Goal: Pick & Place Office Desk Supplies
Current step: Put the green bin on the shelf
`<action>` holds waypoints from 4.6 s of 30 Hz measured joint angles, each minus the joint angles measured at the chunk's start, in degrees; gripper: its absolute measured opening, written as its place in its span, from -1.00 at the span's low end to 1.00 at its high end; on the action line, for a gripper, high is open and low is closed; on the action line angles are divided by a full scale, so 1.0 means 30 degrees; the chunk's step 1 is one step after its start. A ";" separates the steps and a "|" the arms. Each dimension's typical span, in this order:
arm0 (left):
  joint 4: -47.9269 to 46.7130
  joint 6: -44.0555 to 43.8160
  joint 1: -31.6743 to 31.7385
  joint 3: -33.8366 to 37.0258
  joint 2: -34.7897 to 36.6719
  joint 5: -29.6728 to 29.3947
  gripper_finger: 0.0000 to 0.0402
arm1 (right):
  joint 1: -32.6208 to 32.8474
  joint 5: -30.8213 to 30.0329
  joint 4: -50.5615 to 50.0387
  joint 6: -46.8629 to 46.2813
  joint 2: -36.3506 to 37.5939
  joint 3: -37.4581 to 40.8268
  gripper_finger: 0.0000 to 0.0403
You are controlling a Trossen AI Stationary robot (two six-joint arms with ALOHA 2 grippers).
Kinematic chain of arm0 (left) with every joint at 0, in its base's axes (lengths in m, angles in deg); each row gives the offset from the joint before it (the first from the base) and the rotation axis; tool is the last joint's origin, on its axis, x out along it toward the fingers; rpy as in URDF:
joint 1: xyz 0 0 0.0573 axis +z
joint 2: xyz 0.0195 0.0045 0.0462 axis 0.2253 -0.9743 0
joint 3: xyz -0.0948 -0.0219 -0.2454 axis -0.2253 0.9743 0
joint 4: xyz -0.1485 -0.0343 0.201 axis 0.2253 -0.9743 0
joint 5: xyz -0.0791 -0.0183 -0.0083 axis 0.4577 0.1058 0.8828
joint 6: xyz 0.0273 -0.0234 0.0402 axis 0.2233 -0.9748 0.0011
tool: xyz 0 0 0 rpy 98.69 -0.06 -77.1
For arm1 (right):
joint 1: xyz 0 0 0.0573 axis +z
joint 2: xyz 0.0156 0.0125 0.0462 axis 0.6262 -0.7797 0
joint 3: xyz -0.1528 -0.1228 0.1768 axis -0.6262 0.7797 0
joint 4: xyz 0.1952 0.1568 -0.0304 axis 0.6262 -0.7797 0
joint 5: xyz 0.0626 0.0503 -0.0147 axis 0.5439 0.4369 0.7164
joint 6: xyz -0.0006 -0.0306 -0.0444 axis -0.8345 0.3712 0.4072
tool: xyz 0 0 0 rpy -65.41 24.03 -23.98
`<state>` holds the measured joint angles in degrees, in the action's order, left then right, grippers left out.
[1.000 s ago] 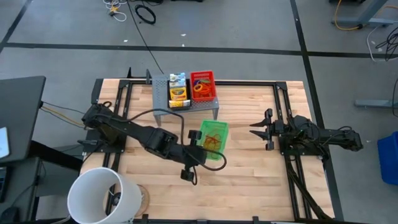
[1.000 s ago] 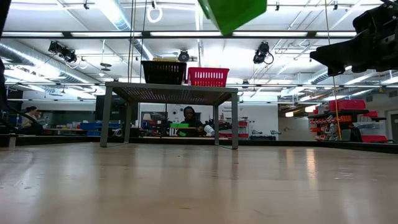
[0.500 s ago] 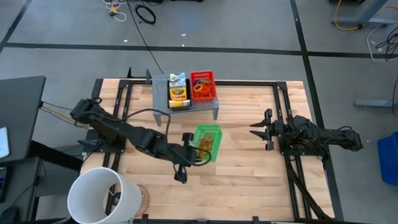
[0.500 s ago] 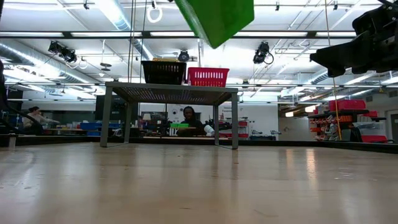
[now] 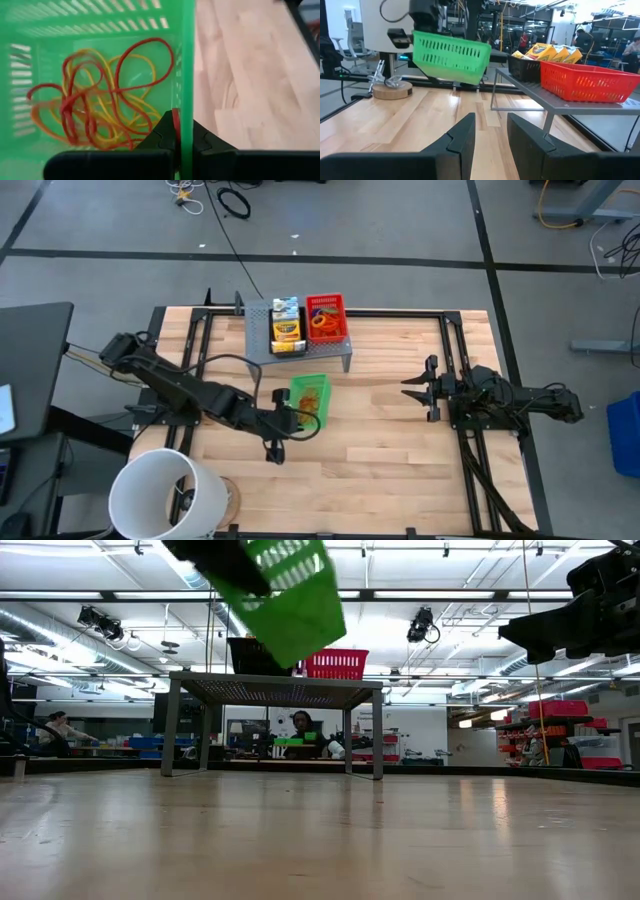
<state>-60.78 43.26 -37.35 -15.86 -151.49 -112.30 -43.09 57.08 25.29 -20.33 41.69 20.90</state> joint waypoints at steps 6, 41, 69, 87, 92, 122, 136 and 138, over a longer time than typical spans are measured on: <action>-0.1468 -0.1802 -0.0507 0.0967 0.0606 -0.0583 -0.98 | 0.0000 -0.0058 -0.0003 0.0000 0.0000 0.0000 -0.41; -0.9750 -1.2027 -0.4424 0.0966 0.0964 -0.4101 -0.98 | 0.0000 -0.0036 0.0022 0.0000 0.0000 0.0000 -0.41; -1.4081 -1.0342 -0.2843 0.0339 0.0549 -0.5055 -0.98 | 0.0000 -0.0069 0.0029 0.0000 0.0000 0.0000 -0.41; -1.6492 -0.7529 -0.0212 -0.0899 0.0563 -0.5530 -0.98 | 0.0000 -0.0058 0.0029 0.0000 0.0000 0.0000 -0.41; -1.6611 -0.6397 0.0751 -0.0899 0.0583 -0.5423 -0.98 | 0.0000 -0.0051 0.0029 0.0000 0.0000 0.0000 -0.41; -1.7123 -0.4186 0.2133 -0.0899 0.1256 -0.6311 -0.89 | 0.0000 0.0000 0.0029 0.0000 0.0000 0.0003 -0.41; -1.7099 -0.4368 0.2394 -0.0899 0.1815 -0.6237 -0.66 | 0.0000 -0.0066 0.0029 0.0000 -0.0001 0.0000 -0.41; -1.7086 -0.4368 0.2510 -0.0899 0.2011 -0.6287 -0.59 | 0.0000 -0.0066 0.0029 0.0000 -0.0004 0.0004 -0.41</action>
<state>-112.04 30.15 -29.82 -18.56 -145.46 -131.16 -43.09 56.88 25.38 -20.33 41.68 20.91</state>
